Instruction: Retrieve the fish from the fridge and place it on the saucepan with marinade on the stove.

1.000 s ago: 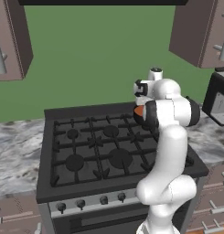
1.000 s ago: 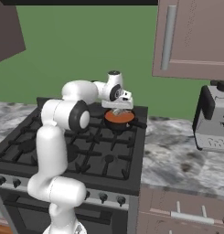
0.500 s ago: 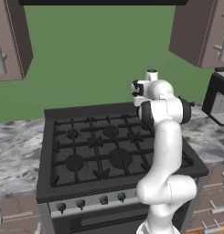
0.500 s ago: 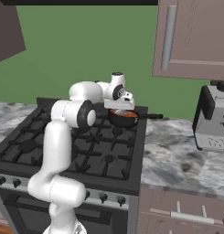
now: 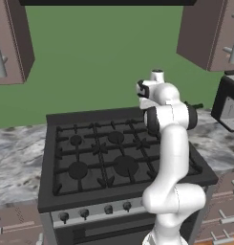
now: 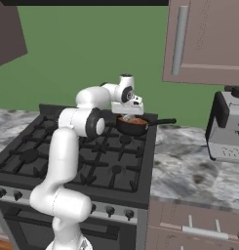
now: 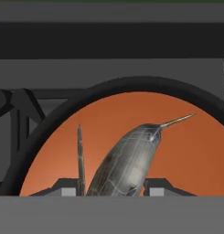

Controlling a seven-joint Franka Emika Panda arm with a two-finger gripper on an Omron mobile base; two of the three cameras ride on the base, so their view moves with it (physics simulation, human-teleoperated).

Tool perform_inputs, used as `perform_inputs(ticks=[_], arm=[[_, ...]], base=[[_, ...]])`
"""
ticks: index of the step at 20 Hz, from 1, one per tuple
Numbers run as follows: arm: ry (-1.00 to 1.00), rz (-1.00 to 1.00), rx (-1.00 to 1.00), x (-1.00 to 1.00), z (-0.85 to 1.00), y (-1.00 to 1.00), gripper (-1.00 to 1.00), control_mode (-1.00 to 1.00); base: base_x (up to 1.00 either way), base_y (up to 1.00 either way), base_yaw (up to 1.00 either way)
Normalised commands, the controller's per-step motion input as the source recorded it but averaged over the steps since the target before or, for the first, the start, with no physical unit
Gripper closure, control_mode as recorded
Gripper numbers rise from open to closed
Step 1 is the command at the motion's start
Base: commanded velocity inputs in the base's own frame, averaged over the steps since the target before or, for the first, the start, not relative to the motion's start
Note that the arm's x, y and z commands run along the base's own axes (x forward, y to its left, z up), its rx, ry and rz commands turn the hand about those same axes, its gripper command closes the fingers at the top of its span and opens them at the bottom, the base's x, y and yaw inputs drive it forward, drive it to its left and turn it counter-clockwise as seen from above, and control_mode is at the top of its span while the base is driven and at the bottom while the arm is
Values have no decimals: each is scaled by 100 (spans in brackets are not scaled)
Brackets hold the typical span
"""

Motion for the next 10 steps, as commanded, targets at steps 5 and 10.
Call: perform_inputs(ticks=[5, 10], arm=[[0, 0, 0, -1, 0, 0, -100, -100], [0, 0, 0, -2, 1, 0, -100, -100]], base=[[0, 0, 0], [0, 0, 0]])
